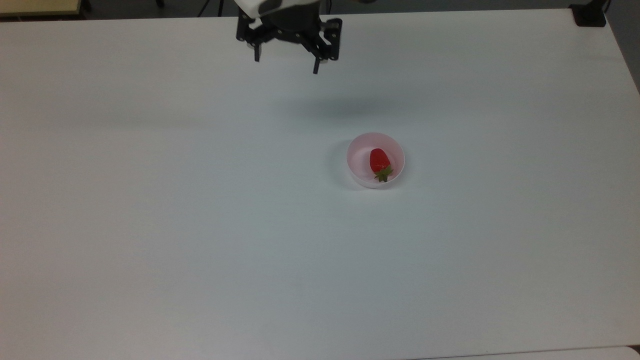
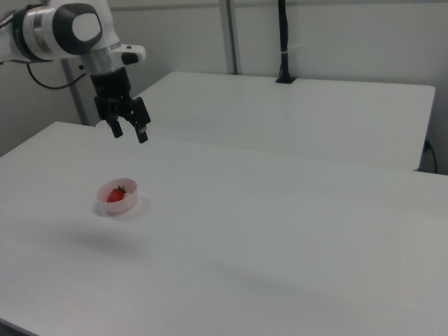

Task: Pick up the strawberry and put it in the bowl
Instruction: 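Open the gripper and raise it away from the bowl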

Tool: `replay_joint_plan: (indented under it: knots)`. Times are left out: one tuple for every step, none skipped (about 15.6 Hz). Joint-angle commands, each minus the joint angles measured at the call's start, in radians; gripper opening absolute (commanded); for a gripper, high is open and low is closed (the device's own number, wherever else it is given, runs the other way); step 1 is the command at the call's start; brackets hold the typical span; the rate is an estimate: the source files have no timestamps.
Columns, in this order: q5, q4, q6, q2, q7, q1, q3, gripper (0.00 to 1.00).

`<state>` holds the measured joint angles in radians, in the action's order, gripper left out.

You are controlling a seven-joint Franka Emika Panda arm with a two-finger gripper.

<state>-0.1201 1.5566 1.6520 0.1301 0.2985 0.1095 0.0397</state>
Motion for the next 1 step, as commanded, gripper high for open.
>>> replay_joint_plan:
  knots:
    - [0.011,0.039,-0.011,-0.035,-0.013,-0.008,-0.001,1.0]
